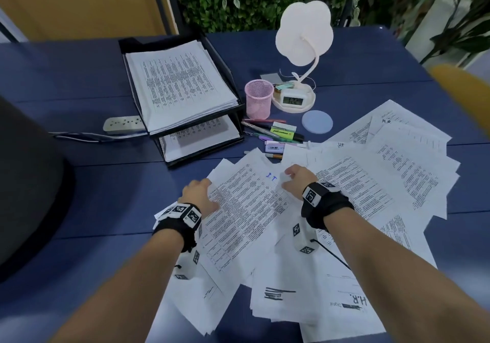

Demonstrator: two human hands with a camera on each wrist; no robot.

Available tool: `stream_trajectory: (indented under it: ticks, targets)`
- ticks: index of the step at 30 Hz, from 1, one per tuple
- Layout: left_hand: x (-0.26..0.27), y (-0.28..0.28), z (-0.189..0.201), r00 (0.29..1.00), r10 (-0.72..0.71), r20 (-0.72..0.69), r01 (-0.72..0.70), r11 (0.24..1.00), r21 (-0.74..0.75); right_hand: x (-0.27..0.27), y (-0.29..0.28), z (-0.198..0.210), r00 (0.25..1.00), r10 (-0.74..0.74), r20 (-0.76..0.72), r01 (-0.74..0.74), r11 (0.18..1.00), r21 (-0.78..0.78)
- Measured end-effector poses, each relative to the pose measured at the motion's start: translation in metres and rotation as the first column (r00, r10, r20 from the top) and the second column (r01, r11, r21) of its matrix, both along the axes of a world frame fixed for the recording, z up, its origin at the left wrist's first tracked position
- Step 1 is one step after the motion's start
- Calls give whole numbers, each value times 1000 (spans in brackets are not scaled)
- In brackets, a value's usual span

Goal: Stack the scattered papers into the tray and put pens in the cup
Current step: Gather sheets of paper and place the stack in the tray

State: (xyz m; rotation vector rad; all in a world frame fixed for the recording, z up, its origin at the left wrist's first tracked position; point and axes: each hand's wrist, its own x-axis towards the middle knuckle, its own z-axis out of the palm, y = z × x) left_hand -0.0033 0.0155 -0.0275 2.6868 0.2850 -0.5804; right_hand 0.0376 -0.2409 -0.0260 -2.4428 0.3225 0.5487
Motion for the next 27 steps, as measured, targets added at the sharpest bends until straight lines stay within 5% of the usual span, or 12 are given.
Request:
stream_trajectory:
  ticks: [19,27]
  targets:
    - [17,2,-4,990,-68,-121,94,969,229,23,21,-1,993,89,-80,-94,994,-56]
    - [23,7,-6,992,-12,-126,34,983,179,33,23,-5,996,33,-87,-31,999,27]
